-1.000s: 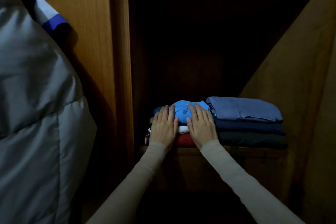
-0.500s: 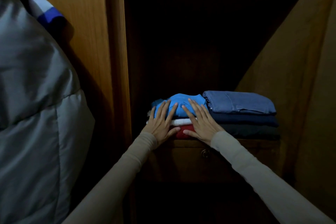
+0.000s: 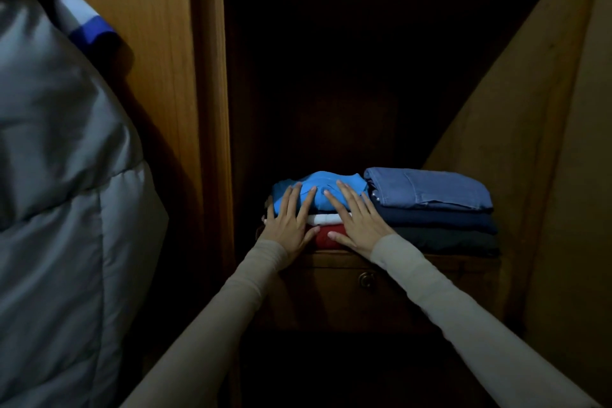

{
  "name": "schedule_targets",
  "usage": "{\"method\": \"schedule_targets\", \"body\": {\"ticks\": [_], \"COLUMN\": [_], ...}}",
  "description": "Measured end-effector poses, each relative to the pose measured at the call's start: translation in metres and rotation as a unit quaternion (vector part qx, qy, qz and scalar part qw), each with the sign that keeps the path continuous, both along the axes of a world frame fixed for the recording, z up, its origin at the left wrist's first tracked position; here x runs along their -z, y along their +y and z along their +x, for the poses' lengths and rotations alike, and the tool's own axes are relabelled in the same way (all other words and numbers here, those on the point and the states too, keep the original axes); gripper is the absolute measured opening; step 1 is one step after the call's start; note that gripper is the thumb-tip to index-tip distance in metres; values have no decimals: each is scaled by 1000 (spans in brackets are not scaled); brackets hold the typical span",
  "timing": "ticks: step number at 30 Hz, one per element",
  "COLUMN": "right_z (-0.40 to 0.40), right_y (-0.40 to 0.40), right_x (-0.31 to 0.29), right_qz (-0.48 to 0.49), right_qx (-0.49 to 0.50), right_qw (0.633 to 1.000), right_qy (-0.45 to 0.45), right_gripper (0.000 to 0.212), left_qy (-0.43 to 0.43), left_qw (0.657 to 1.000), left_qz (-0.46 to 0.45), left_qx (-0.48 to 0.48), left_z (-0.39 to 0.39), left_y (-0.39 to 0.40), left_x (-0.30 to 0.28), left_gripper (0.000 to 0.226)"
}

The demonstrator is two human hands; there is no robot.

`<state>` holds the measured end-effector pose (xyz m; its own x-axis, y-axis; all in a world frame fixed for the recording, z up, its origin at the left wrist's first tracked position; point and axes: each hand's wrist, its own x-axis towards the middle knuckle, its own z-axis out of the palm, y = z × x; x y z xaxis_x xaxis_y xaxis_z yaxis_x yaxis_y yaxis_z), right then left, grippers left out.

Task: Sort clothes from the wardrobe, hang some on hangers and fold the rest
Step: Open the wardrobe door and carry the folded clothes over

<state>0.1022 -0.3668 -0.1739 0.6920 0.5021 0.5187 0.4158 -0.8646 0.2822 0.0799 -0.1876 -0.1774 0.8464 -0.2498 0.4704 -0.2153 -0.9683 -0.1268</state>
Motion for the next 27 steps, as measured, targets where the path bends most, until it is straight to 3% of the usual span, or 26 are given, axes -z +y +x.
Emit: {"method": "schedule_targets", "body": {"ticks": [14, 27], "right_z": [-91, -276], "right_y": [-47, -30], "right_x": [-27, -33], "right_qz": [47, 113], "right_qx": [76, 207], "right_qw": [993, 970], "right_qy": [73, 60], "right_gripper": [68, 66], "left_qy": [15, 106], "left_qw": [994, 968], "left_qz": [-102, -145], "left_qx": [31, 175], "left_z": [-55, -185], "left_y": [-30, -30], "left_x": [-15, 18], "left_gripper": [61, 64]}}
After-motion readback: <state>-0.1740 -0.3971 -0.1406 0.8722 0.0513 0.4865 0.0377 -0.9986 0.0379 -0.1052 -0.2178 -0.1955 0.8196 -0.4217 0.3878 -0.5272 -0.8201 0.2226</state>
